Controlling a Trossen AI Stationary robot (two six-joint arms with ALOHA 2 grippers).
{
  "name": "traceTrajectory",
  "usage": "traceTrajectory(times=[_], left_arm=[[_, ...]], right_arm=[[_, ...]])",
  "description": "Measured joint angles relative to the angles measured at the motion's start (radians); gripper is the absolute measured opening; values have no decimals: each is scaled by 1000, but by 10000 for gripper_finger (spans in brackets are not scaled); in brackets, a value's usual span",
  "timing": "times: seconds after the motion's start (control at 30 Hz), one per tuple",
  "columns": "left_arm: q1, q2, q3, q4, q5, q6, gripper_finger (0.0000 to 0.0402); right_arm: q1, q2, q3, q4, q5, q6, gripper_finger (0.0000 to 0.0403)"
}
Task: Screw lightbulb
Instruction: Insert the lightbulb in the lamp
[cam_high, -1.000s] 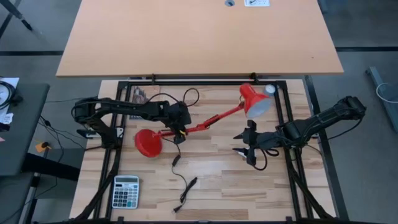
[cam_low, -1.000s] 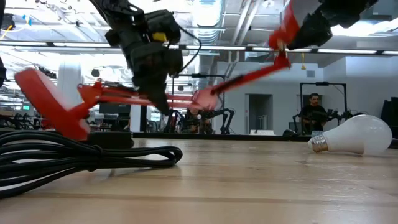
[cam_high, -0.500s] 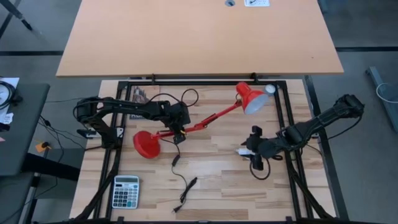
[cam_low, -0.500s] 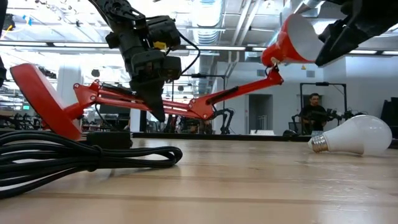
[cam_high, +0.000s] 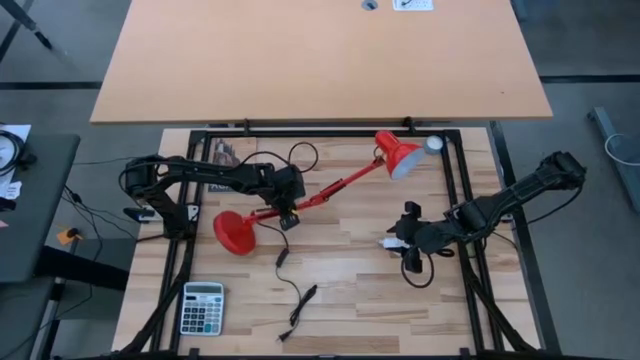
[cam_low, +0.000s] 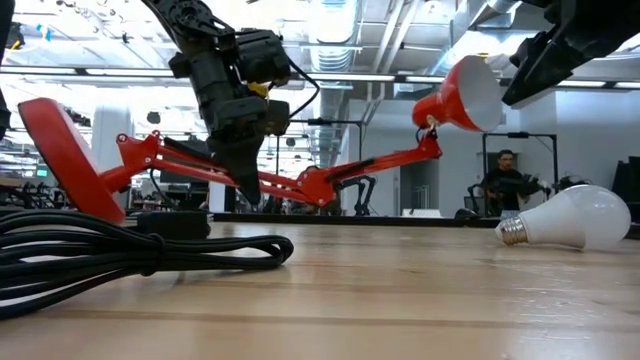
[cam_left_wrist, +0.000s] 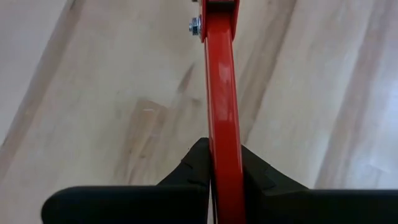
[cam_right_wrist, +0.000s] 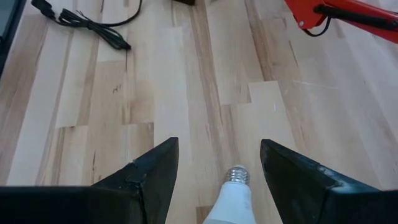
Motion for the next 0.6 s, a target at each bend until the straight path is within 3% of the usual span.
traceTrajectory(times=[0.6], left_arm=[[-26,2,-17,10,-83,-6,53]], right_arm=[[0,0,0,0,0,-4,240]])
